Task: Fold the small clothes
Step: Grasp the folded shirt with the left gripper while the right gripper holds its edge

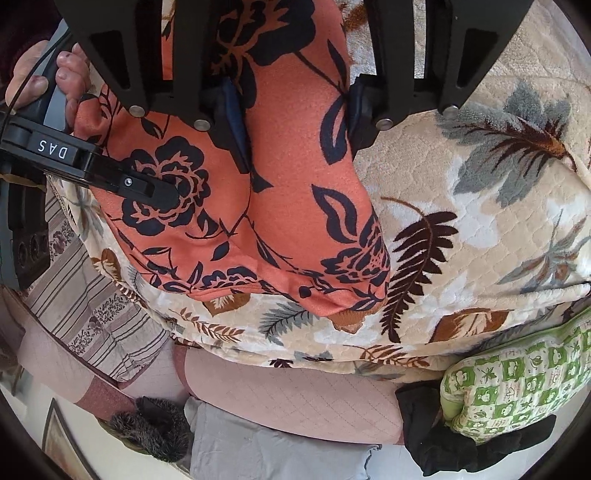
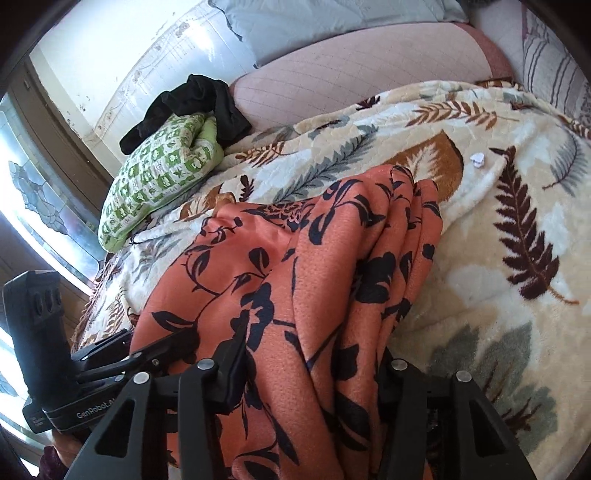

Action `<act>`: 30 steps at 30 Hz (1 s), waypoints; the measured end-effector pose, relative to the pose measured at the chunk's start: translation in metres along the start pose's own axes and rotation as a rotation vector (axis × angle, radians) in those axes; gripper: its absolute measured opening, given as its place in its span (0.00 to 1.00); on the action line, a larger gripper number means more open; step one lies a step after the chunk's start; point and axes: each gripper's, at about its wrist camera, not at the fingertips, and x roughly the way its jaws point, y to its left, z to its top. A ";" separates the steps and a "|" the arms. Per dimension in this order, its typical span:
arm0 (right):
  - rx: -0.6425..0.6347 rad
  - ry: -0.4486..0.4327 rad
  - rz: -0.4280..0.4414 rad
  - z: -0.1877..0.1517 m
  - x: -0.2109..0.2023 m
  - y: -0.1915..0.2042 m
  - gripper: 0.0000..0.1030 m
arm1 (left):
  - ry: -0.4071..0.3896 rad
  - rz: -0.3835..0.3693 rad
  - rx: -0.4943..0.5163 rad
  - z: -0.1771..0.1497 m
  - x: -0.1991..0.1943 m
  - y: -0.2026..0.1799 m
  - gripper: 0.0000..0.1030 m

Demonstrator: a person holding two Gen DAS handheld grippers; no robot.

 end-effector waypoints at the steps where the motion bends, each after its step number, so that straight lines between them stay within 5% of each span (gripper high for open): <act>1: -0.008 -0.009 -0.003 0.001 -0.003 0.004 0.49 | -0.007 0.006 -0.002 0.000 -0.002 0.000 0.44; 16: -0.091 -0.088 0.070 0.003 -0.011 0.080 0.46 | -0.156 0.120 -0.065 -0.004 -0.079 0.042 0.42; 30: -0.150 -0.078 0.157 -0.013 0.022 0.145 0.46 | -0.186 0.223 -0.128 -0.026 -0.117 0.099 0.41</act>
